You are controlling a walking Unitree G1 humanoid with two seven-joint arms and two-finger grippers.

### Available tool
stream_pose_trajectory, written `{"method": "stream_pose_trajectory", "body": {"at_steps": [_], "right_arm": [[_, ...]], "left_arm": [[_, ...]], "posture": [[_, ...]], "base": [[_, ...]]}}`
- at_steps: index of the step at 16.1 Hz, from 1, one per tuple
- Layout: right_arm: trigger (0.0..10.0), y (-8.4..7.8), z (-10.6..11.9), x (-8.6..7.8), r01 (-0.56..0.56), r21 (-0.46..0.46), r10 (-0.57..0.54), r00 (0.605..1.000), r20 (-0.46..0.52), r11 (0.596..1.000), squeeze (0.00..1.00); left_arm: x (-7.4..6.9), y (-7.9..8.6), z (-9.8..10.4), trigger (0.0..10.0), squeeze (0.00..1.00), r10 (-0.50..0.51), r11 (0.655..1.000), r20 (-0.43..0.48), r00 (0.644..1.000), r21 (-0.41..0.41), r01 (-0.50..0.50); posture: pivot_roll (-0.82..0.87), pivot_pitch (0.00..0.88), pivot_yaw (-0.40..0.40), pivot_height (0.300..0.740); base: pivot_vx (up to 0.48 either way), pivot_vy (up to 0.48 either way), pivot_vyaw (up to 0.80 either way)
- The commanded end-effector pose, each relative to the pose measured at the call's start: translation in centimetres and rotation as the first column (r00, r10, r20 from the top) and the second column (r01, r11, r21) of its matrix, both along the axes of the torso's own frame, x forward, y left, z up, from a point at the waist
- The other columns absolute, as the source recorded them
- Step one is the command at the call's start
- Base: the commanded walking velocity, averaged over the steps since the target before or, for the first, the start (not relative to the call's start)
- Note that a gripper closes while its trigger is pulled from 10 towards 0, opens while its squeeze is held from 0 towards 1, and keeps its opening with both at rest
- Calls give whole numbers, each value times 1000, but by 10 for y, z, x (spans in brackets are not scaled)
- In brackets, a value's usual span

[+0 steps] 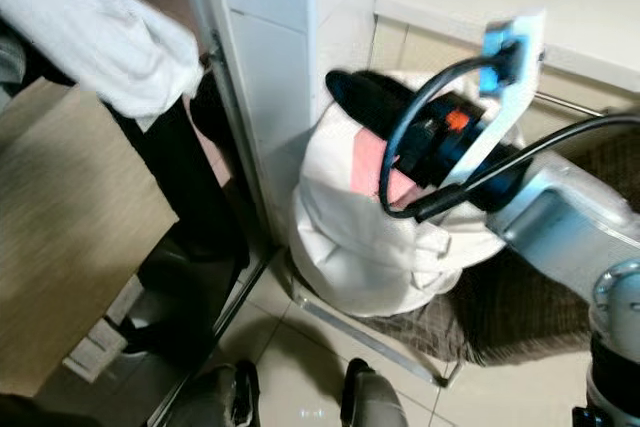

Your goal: Clothes washing

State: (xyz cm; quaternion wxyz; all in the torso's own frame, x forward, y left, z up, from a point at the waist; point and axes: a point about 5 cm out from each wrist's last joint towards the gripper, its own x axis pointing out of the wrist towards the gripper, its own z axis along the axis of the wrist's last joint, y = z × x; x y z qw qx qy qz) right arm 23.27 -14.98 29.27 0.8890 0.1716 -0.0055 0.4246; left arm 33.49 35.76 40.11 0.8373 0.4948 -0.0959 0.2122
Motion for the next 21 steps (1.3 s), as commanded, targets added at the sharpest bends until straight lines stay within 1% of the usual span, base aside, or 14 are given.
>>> {"method": "stream_pose_trajectory", "body": {"at_steps": [1,3,4,6,8,10,11,12,14,15,16,17,20,21], "right_arm": [[10000,7,-1,-6,-36,-46,37,999,19,998,0],[10000,15,-11,-13,-69,-105,70,998,3,992,0],[10000,15,-11,-13,-69,-104,69,998,2,992,0],[10000,13,-11,-12,-56,-106,57,998,3,993,0],[10000,13,-11,-7,-62,-99,63,998,8,993,0],[10000,19,-14,-3,-83,-97,84,996,8,992,0],[10000,20,-14,-3,-85,-98,86,996,9,992,0],[10000,23,-17,-2,-99,-126,101,995,9,987,0],[10000,28,-23,-6,-130,-181,133,991,2,975,0],[10000,32,-29,-11,-173,-244,177,984,-5,954,0],[10000,35,-34,-14,-202,-274,206,978,-16,940,0],[10000,40,-39,-19,-243,-304,245,969,-32,921,0],[10000,41,-41,-16,-238,-305,241,970,-28,922,0],[10000,41,-41,-16,-235,-306,238,971,-28,923,0]], "left_arm": [[-7,17,-5,0,0,99,994,-24,995,41,-98],[-32,62,-28,0,0,309,950,-91,947,76,-303],[-35,65,-27,0,0,323,945,-81,943,87,-316],[-59,74,11,0,0,393,899,83,916,175,-401],[-77,61,60,0,0,352,851,317,881,284,-442],[-50,60,21,0,0,276,948,107,955,136,-289],[-45,60,10,0,0,260,956,62,964,121,-266],[-24,58,-40,0,0,145,983,-133,981,-91,-157],[-14,55,-81,0,0,30,962,-293,956,-253,-107],[-12,53,-101,10000,0,-40,932,-359,932,-350,-95],[-11,52,-110,10000,0,-57,921,-379,924,-377,-98],[-5,44,-117,10000,933,-143,863,-324,935,-503,-42],[7,24,-103,10000,1000,-337,724,-131,932,-669,168],[9,21,-100,10000,1000,-358,703,-101,928,-684,197]], "posture": [[-175,120,60,740],[-183,113,54,740],[-183,113,54,740],[-177,105,42,740],[-147,92,23,740],[-136,87,16,740],[-135,85,14,740],[-134,80,12,740],[-138,79,10,740],[-138,79,10,740],[-139,76,10,740],[-137,77,7,740],[-135,78,7,740],[-134,78,7,740]], "base": [[0,0,0],[0,0,0],[0,0,0],[0,0,0],[0,0,0],[0,0,0],[0,0,0],[0,0,0],[0,0,0],[0,0,0],[0,0,0],[0,0,0],[0,0,0],[0,0,0]]}}
